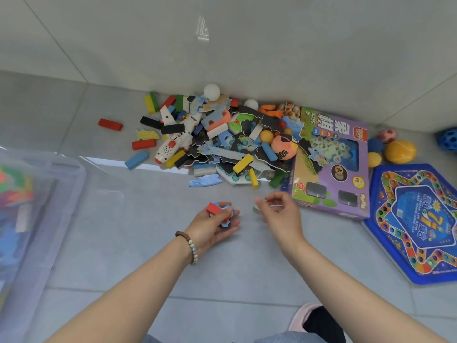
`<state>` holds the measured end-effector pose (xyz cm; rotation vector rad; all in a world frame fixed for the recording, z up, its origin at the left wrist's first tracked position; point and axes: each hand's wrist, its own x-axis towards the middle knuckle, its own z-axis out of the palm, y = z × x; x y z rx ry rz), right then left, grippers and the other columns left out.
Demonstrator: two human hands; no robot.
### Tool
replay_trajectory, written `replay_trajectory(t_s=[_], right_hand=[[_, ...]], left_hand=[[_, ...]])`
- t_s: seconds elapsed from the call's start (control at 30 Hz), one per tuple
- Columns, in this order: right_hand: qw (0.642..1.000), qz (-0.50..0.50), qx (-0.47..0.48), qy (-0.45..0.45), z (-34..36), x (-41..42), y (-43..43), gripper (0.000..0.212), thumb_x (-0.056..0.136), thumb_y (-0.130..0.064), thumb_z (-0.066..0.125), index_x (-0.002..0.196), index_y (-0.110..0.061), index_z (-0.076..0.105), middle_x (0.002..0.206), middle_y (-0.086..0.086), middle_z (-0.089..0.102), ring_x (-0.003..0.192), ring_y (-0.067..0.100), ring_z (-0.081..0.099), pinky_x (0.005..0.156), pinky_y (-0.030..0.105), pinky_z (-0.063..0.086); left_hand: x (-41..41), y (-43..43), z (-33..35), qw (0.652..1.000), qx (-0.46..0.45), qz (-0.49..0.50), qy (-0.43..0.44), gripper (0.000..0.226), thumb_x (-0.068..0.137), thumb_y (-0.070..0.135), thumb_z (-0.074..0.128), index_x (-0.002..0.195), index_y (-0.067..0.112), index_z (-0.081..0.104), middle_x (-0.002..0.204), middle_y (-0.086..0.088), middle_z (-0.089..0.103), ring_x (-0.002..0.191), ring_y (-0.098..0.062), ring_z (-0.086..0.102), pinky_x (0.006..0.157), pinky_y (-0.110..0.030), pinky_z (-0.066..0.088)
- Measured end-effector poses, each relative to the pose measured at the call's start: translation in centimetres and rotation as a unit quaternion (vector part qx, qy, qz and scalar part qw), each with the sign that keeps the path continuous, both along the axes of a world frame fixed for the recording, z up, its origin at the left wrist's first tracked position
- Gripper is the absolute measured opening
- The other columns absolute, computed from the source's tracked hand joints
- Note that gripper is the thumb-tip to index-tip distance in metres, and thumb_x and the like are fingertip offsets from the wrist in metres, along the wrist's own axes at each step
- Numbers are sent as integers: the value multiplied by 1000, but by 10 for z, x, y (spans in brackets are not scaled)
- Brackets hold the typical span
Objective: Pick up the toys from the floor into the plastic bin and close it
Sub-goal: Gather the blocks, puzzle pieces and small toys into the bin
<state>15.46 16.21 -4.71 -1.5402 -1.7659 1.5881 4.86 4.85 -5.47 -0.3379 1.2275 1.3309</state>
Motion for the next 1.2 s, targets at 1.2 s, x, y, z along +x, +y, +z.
replay_trajectory(t_s=[1.2], right_hand=[[997, 31, -27, -69, -2, -43, 24, 19, 80, -32, 72, 84, -21, 57, 85, 7, 67, 73, 22, 65, 71, 38, 55]], left_hand=[[-15, 2, 6, 984, 13, 138, -112, 37, 100, 37, 33, 96, 12, 60, 98, -8, 66, 85, -24, 63, 58, -35, 58]])
